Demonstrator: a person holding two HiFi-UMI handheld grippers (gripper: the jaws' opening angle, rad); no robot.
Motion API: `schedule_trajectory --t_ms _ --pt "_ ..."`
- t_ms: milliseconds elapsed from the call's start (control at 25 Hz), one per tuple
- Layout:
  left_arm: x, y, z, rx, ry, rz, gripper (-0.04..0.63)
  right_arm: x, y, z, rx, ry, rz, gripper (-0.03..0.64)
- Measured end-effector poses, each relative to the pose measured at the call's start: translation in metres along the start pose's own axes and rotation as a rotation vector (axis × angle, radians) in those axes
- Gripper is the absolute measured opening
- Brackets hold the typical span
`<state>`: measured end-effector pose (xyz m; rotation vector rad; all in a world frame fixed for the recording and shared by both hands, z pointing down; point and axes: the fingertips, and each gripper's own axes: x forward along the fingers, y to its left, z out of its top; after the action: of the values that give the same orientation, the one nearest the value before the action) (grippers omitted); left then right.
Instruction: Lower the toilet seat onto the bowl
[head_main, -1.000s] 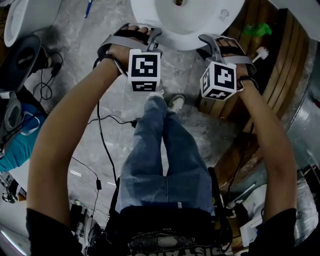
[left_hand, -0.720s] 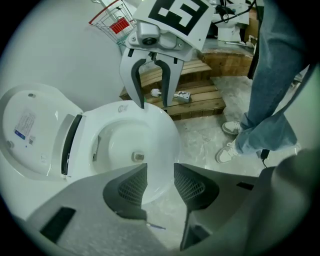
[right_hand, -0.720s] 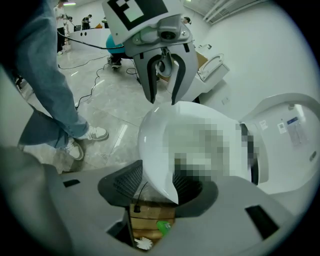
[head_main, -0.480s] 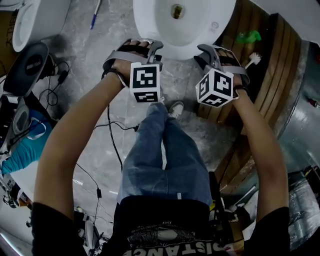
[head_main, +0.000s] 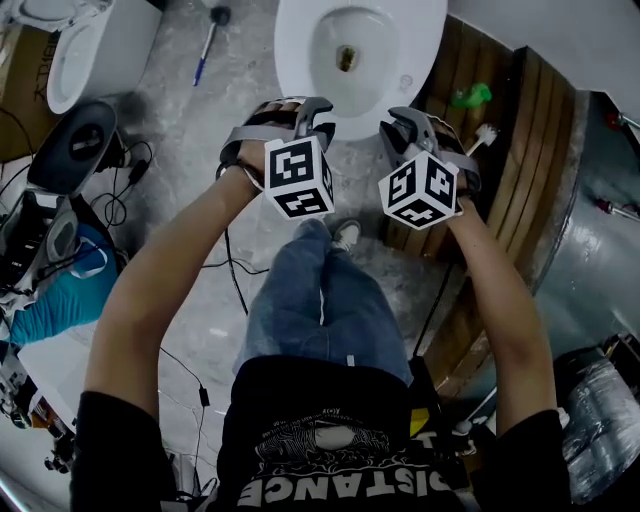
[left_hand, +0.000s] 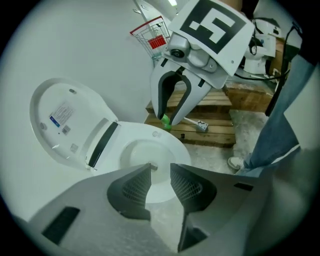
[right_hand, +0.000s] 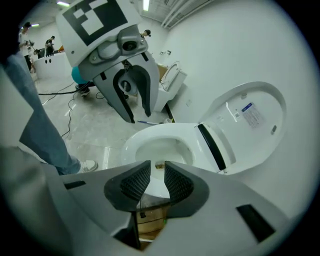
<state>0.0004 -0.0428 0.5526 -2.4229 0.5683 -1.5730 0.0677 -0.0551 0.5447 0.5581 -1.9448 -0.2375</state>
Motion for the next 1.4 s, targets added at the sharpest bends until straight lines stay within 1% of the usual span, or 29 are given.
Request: schedule_trajectory --t_ms 120,200,320,480,680,760,920,1120,1280,1400 --pt "-0.023 0.01 0.016 -0.053 -0.042 0.02 0.121 -0.027 -0.012 0.018 0.054 -0.026 -0.03 0.084" --pt "-0.041 0.018 0.027 -0.109 -0.072 0.035 0.117 -0.044 -0.019 0.029 0.097 -0.042 -0.049 0.08" --pt "-0.07 0.028 0.045 -0.22 -0.128 0.055 0.108 -0.069 -0.025 0.045 0.154 -0.067 -0.066 0.077" --pt "-0.107 0.05 0.072 -0.371 -0.222 0.092 0.089 -0.102 -0.041 0.066 0.244 -0.11 -0.114 0.069" --pt "-0.148 0.059 0.084 -0.57 -0.297 0.109 0.075 -0.144 -0.056 0.092 0.37 -0.165 -0.153 0.058" --pt "-0.165 0.061 0.089 -0.63 -0.326 0.113 0.066 -0.163 -0.062 0.101 0.424 -0.192 -0.178 0.055" --pt "-0.2 0.061 0.099 -0.716 -0.392 0.13 0.043 -0.199 -0.065 0.116 0.543 -0.243 -0.213 0.049" --pt "-0.23 0.067 0.116 -0.793 -0.461 0.166 0.025 -0.229 -0.063 0.127 0.686 -0.303 -0.216 0.035" --pt "-0.246 0.069 0.118 -0.848 -0.496 0.156 0.014 -0.242 -0.058 0.137 0.794 -0.344 -0.221 0.021" --pt "-0.253 0.072 0.121 -0.87 -0.514 0.14 0.012 -0.245 -0.059 0.149 0.834 -0.366 -0.218 0.018"
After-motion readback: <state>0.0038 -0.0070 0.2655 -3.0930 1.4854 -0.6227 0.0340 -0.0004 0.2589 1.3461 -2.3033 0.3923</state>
